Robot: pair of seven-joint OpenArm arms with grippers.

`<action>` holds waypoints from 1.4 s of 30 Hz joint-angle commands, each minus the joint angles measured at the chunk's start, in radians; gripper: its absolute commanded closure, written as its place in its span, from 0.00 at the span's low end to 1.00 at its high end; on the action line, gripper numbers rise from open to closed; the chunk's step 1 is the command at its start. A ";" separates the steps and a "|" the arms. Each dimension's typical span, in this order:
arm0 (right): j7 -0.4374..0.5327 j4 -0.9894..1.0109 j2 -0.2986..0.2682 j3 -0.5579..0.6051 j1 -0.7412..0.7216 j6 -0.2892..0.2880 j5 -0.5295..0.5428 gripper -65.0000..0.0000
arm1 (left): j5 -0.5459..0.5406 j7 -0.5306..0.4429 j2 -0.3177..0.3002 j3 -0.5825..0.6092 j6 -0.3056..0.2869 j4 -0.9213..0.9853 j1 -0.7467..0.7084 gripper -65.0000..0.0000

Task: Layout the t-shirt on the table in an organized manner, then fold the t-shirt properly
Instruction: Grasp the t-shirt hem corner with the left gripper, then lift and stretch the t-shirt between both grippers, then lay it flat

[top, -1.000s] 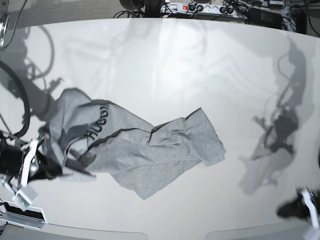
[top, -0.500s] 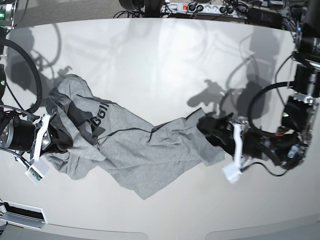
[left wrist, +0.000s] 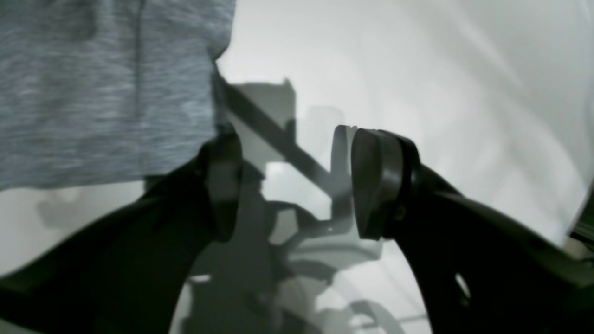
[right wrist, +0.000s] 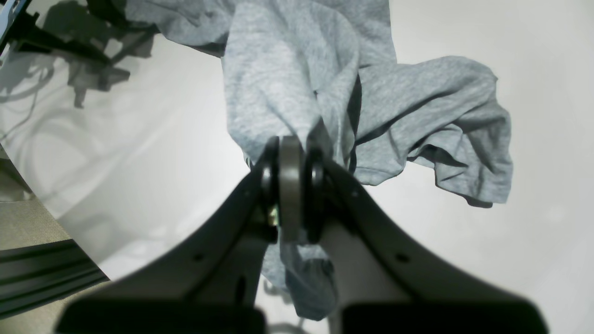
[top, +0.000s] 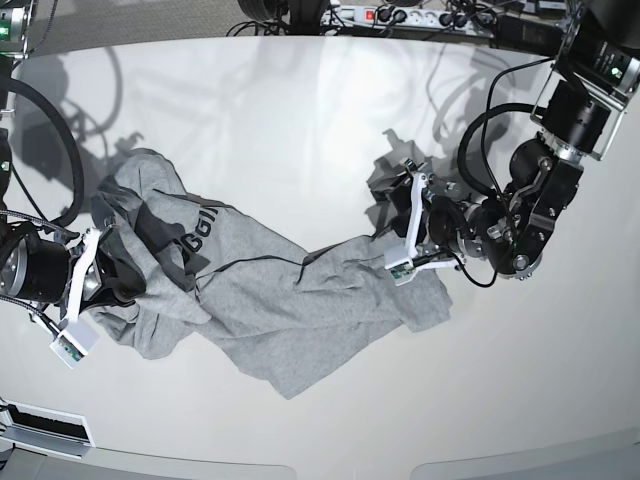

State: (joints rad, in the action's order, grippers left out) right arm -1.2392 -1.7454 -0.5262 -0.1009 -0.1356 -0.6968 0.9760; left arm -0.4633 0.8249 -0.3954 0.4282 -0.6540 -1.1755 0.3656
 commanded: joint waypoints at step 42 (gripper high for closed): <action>0.024 -0.013 -0.018 -0.010 -0.025 -0.001 -0.238 1.00 | 0.201 -0.124 0.040 -0.013 0.260 0.124 0.258 1.00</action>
State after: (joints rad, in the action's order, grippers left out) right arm -1.2335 -1.7454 -0.5282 -0.1009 -0.1383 -0.6968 0.7319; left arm -0.2546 0.7242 -0.3550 0.4240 -0.3923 -1.0302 0.5892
